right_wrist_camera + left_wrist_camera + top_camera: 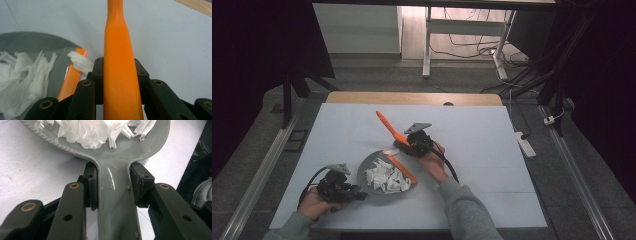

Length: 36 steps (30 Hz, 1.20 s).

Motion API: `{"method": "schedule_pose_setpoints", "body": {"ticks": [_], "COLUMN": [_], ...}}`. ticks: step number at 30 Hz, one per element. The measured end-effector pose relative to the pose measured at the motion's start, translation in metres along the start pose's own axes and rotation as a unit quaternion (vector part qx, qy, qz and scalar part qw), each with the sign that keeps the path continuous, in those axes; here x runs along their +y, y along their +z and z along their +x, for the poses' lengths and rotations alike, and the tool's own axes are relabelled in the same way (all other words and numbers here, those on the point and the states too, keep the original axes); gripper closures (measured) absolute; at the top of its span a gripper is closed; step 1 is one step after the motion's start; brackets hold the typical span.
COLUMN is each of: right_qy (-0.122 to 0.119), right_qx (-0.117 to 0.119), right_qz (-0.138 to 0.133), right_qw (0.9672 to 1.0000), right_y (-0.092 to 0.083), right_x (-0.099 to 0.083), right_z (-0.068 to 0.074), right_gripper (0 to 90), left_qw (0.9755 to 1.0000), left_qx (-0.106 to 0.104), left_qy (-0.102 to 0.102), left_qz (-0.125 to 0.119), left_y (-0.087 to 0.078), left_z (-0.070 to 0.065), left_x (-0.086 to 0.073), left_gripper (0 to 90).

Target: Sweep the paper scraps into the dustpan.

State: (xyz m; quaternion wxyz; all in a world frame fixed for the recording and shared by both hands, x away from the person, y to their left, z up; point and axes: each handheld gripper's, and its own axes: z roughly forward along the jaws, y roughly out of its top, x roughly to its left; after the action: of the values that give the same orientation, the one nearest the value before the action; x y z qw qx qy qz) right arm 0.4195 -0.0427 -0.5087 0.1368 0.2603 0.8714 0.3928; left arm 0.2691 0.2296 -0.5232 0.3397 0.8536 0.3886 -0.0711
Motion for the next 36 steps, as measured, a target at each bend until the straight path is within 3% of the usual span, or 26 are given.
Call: {"method": "schedule_pose_setpoints", "body": {"ticks": [8, 11, 14, 18, 23, 36], "right_qy": [-0.017, -0.035, -0.030, -0.042, -0.025, -0.002], "right_qx": [0.039, 0.047, 0.086, 0.075, 0.067, 0.028], "right_qz": [0.004, 0.002, -0.007, -0.027, -0.051, -0.046], "right_qw": [0.9991, 0.9983, 0.9958, 0.9959, 0.9961, 0.9985], "right_y": [-0.008, -0.012, -0.021, -0.037, -0.053, -0.055], "right_x": [-0.004, -0.006, -0.004, -0.001, 0.000, -0.007], "right_z": [0.018, 0.030, 0.034, 0.037, 0.030, 0.018], "right_gripper": [70.1, 70.1, 70.1, 70.1, 70.1, 70.0], "left_qw": [1.0000, 1.0000, 1.0000, 1.0000, 1.0000, 1.0000], "left_qx": [0.001, 0.004, 0.003, 0.003, 0.004, 0.007], "left_qy": [0.000, 0.002, 0.001, 0.002, 0.003, 0.006], "left_qz": [0.000, 0.003, 0.002, 0.002, 0.002, 0.001], "left_y": [0.001, 0.002, 0.002, 0.002, 0.002, 0.003], "left_z": [0.000, 0.000, 0.000, 0.000, 0.000, -0.001], "left_x": [0.001, 0.001, 0.001, 0.001, 0.001, 0.000], "left_gripper": [61.3, 61.3, 61.2, 61.3, 61.3, 61.3]}}
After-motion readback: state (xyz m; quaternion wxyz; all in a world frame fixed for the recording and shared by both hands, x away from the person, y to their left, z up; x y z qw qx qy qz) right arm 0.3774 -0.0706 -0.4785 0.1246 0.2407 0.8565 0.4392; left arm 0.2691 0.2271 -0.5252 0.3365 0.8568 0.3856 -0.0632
